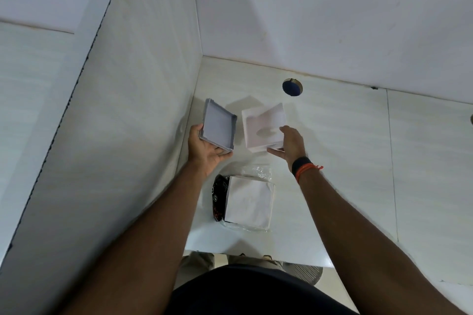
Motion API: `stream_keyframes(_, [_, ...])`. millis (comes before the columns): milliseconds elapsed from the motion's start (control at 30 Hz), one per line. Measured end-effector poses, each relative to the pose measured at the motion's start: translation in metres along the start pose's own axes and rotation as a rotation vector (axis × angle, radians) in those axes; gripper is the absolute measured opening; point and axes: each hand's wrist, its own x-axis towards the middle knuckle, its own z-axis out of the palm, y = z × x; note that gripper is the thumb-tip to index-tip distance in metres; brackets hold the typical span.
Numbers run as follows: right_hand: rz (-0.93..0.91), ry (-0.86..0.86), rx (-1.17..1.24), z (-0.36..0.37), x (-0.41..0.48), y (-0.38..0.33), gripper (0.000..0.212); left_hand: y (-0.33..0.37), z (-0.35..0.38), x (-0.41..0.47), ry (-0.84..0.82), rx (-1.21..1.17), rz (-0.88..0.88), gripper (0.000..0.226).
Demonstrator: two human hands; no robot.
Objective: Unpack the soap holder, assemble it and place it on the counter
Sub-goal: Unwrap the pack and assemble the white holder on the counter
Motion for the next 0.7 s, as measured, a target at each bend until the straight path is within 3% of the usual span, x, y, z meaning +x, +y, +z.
stream_keyframes(100, [0.024, 0.007, 0.047, 0.001, 0.002, 0.01, 0.017, -0.006, -0.007, 0.002, 0.067, 0.002, 0.001, 0.051])
stream_keyframes(267, [-0.023, 0.097, -0.007, -0.002, 0.008, 0.019, 0.019, -0.004, -0.01, 0.007, 0.214, 0.092, 0.054, 0.034])
stream_keyframes(367, [-0.077, 0.188, -0.068, -0.009, 0.013, 0.025, 0.027, -0.003, -0.014, 0.009, 0.332, 0.25, 0.12, 0.029])
stream_keyframes(467, [-0.129, 0.248, -0.113, -0.014, 0.006, 0.034, 0.031, -0.004, -0.02, 0.011, 0.379, 0.448, 0.207, 0.01])
stream_keyframes(533, [-0.164, 0.274, -0.153, -0.019, 0.0, 0.045, 0.038, -0.006, -0.025, 0.013, 0.419, 0.601, 0.252, 0.013])
stream_keyframes(633, [-0.151, 0.345, -0.162, -0.032, -0.014, 0.067, 0.069, -0.012, -0.031, 0.008, 0.526, 0.846, 0.378, 0.016])
stream_keyframes(700, [-0.167, 0.381, -0.156, -0.043, -0.031, 0.08, 0.062, -0.017, -0.03, -0.012, 0.606, 0.953, 0.493, 0.025])
